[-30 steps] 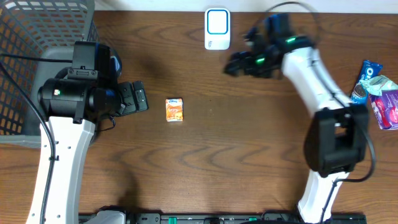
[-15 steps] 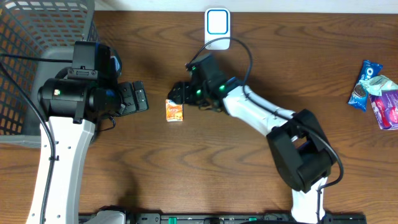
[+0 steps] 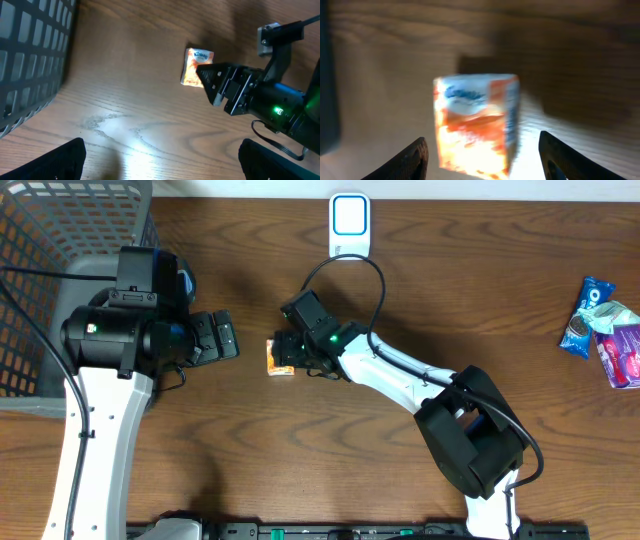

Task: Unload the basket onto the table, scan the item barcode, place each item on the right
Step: 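Move the right gripper left and grasp the orange Kleenex pack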

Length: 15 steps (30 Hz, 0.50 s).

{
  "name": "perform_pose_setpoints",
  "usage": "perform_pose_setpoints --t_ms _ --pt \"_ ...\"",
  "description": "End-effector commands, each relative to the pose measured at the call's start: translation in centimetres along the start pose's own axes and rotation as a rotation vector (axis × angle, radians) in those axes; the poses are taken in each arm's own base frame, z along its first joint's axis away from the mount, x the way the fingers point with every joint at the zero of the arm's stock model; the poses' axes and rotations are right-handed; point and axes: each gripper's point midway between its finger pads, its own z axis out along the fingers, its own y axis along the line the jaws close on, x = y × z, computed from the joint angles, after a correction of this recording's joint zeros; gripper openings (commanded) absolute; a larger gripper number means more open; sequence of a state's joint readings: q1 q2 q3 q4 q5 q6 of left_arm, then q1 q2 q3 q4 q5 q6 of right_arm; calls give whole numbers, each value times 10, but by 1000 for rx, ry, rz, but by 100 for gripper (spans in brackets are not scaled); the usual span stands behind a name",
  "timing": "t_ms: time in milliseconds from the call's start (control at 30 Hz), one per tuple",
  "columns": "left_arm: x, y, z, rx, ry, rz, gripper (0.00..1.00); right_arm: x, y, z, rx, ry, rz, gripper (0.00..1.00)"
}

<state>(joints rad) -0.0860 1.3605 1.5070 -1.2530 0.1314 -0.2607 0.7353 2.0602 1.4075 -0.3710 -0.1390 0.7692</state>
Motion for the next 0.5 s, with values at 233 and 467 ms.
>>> perform_pose_setpoints --t_ms 233,467 --pt "-4 0 -6 -1 -20 12 98 -8 -53 -4 211 -40 27 67" --pt "-4 0 -6 -1 -20 12 98 -3 4 0 -57 22 -171 67"
